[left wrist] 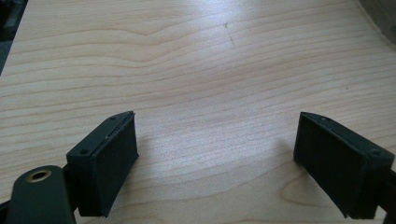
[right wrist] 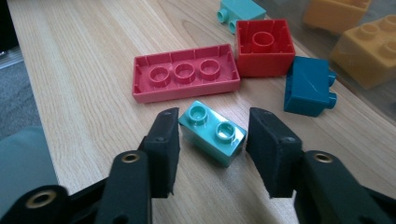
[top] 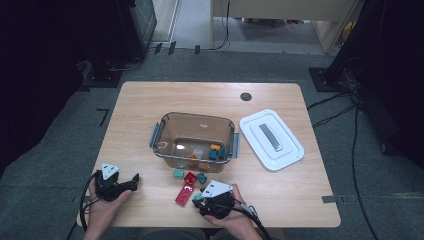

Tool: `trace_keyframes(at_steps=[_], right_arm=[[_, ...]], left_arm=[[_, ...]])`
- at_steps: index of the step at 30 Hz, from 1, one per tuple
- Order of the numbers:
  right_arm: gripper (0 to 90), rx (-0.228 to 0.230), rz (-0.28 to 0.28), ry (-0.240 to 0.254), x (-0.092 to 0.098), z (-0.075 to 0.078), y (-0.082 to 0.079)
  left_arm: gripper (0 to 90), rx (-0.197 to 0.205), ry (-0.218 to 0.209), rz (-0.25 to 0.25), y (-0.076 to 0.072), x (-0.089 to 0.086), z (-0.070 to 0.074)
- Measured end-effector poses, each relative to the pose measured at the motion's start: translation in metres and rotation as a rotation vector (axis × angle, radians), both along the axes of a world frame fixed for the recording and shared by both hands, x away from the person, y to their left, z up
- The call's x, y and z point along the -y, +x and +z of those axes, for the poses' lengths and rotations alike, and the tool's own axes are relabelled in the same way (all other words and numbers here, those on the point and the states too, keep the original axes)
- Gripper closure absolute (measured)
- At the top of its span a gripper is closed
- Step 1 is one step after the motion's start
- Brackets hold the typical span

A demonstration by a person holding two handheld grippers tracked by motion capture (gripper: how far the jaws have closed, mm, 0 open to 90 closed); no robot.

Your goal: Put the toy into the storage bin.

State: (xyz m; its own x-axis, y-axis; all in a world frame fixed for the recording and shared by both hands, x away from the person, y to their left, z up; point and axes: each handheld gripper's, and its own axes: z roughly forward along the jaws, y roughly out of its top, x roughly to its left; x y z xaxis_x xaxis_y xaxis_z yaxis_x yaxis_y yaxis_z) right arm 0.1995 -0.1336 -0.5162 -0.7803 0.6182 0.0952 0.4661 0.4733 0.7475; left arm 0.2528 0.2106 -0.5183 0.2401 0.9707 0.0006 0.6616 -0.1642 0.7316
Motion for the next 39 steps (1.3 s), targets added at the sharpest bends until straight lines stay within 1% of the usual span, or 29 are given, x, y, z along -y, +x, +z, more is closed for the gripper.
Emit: trace_keyframes(at_steps=[2,4,5,8,11,14,20,29,34,37,39], right_arm=[[57.7,0.008,-0.005,-0.006,0.000,0.000,0.000],[59.9,0.006,-0.012,-0.006,0.001,0.000,0.000],[63.9,0.003,-0.016,-0.003,0.002,0.000,0.000],[67.1,-0.006,-0.030,0.009,0.006,0.001,0.000],[72.9,-0.009,-0.028,0.018,0.008,0.001,0.001],[76.0,-0.011,-0.019,0.023,0.010,0.002,0.001],[76.5,-0.014,-0.008,0.027,0.012,0.003,0.000],[76.6,-0.011,-0.023,0.041,0.019,0.004,-0.002],[76.7,-0.010,-0.038,0.032,0.025,0.005,-0.002],[76.6,0.001,-0.044,0.011,0.030,0.004,-0.004],[76.6,-0.004,-0.048,0.008,0.034,0.003,-0.005]], left_arm=[[13.4,0.000,0.000,0.000,0.000,0.000,0.000],[13.4,0.000,0.000,0.000,0.000,0.000,0.000],[13.4,0.000,0.000,0.000,0.000,0.000,0.000],[13.4,0.000,0.000,0.000,0.000,0.000,0.000],[13.4,0.000,0.000,0.000,0.000,0.000,0.000],[13.4,0.000,0.000,0.000,0.000,0.000,0.000],[13.4,0.000,0.000,0.000,0.000,0.000,0.000],[13.4,0.000,0.000,0.000,0.000,0.000,0.000],[13.4,0.000,0.000,-0.001,0.000,0.000,0.000],[13.4,0.000,0.000,-0.001,0.000,0.000,0.000],[13.4,0.000,0.000,-0.001,0.000,0.000,0.000]])
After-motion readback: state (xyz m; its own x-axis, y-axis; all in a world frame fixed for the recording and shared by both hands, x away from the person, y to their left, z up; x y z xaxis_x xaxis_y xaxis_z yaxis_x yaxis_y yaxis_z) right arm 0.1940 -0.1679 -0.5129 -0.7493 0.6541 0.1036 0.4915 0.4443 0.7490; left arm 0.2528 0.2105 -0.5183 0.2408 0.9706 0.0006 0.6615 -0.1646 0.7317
